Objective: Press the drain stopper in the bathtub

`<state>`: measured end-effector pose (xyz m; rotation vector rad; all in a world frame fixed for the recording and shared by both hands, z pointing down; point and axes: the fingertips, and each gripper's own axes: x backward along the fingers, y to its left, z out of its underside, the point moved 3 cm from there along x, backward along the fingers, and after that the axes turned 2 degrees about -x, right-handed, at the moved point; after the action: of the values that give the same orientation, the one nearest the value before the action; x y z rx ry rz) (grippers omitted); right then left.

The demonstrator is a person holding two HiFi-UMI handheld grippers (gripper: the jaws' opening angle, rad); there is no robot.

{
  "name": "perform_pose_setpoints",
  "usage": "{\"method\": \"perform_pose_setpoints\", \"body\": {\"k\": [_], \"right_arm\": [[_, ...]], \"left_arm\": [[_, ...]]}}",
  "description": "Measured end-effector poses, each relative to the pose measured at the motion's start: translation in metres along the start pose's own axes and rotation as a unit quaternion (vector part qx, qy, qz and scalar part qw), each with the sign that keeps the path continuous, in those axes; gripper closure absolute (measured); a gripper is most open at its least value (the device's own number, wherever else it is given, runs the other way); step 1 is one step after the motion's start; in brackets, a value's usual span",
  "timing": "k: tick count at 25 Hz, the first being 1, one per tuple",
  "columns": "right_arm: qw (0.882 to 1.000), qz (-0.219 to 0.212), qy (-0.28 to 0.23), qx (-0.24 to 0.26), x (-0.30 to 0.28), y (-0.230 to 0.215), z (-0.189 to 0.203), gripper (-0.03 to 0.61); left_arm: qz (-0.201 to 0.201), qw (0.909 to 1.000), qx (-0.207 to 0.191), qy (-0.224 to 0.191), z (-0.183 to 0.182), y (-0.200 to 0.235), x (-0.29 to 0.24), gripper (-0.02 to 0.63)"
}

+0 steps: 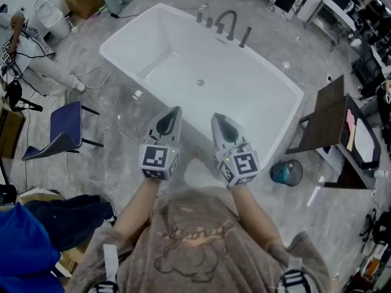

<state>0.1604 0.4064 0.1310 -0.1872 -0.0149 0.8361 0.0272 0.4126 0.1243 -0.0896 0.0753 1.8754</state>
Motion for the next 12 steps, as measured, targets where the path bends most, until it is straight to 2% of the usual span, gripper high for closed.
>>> {"method": "perform_pose_setpoints", "body": {"k": [10, 12], "right_arm": [[1.0, -0.009, 0.007, -0.003, -0.091, -0.07, -0.024, 0.578], [1.0, -0.012, 0.006, -0.002, -0.109, -0.083, -0.028, 0.577]], "left_arm": [[-0.003, 0.9999, 0.005, -0.01, -0.022, 0.04, -0.106, 0.611], [0.0, 0.9999, -0.006, -0.008, -0.022, 0.047, -0.127, 0.611]]}}
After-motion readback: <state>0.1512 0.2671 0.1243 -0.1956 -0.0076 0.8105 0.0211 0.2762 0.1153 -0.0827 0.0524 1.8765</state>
